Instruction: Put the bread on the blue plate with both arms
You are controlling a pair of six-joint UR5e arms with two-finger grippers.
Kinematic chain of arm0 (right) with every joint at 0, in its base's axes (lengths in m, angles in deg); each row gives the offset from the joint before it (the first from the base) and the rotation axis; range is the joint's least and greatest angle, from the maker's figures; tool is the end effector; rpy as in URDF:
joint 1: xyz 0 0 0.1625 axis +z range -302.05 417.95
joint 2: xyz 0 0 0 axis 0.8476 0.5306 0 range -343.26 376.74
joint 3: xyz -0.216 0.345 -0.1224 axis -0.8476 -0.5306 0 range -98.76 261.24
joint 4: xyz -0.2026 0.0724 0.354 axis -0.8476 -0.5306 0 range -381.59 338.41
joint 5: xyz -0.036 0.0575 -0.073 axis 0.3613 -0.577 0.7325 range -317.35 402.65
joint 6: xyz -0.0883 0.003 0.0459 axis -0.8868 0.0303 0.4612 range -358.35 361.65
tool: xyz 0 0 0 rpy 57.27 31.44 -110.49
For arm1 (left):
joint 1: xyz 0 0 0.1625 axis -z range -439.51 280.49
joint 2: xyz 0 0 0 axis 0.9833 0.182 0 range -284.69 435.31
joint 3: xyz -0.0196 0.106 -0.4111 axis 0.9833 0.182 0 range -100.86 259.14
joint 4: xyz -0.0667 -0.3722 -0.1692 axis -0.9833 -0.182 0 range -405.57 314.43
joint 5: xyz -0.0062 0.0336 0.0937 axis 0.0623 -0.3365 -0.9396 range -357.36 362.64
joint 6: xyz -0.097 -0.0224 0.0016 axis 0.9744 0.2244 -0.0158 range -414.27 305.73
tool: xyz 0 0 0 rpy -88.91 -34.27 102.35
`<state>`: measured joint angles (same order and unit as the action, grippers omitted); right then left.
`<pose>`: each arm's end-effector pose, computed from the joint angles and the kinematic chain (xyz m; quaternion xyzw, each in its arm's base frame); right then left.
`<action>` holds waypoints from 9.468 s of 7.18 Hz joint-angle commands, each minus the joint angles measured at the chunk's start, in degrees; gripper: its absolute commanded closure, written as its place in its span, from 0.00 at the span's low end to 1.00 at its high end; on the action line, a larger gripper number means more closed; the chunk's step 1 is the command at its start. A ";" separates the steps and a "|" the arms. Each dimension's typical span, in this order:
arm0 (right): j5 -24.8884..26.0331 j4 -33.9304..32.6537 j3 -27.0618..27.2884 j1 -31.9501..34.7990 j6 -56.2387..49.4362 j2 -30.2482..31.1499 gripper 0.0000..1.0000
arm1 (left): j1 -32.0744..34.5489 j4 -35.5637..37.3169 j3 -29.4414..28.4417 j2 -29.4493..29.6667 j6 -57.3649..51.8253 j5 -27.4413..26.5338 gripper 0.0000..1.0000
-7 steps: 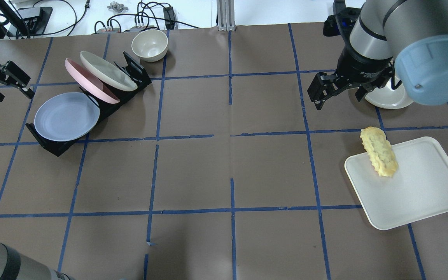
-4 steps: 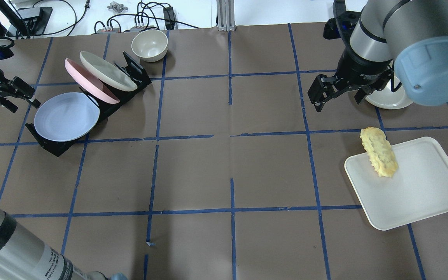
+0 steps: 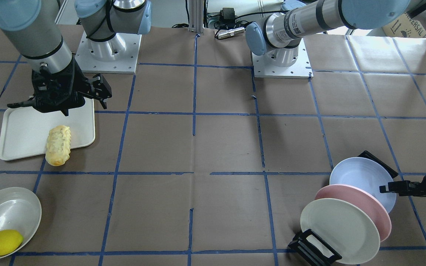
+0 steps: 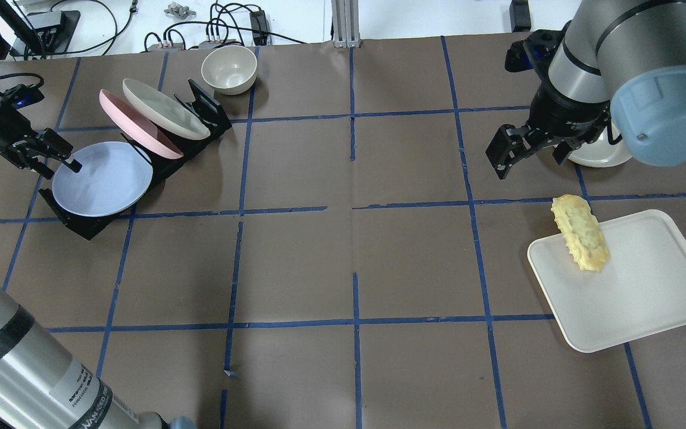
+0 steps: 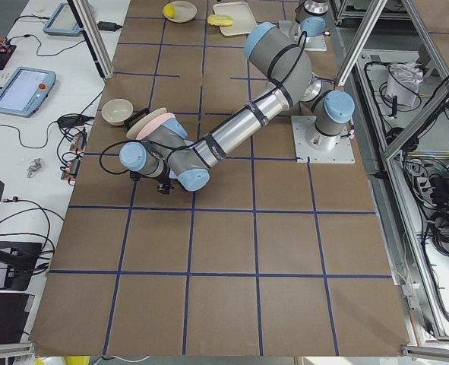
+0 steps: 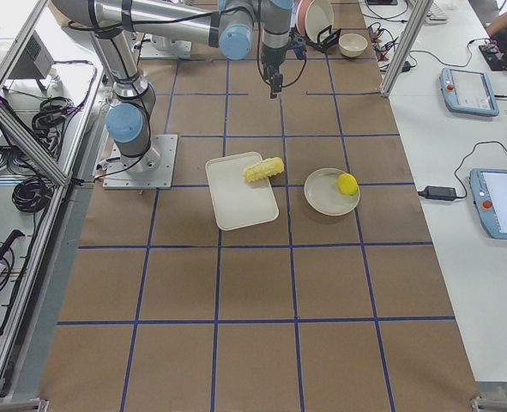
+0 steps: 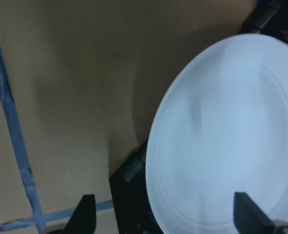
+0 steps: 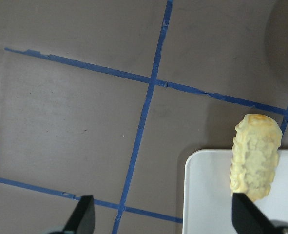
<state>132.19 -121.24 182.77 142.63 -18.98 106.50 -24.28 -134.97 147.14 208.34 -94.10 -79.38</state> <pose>0.0888 -0.4920 0.4043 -0.1331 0.9909 0.0172 0.0080 0.2870 -0.6713 0.2052 -0.0311 -0.9813 -0.0993 0.1617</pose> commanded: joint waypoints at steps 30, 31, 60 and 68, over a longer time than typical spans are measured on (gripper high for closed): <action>2.39 12.90 -8.37 5.84 14.21 -5.56 0.86 | 41.62 31.66 31.05 -16.85 49.13 13.99 0.53; 2.48 12.90 -8.37 5.94 14.13 -5.56 0.85 | 41.62 31.75 31.14 -17.89 52.54 13.21 0.15; 5.65 9.21 -10.90 5.15 10.17 2.97 0.00 | 31.96 -3.94 19.01 -40.40 40.44 -10.88 0.00; -0.60 8.33 -12.24 5.15 10.35 2.79 0.00 | 31.96 -4.02 19.62 -40.92 40.44 -11.05 0.00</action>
<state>131.70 -112.88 170.41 147.79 -8.56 109.29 7.67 -139.00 166.69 167.52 -53.66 -90.41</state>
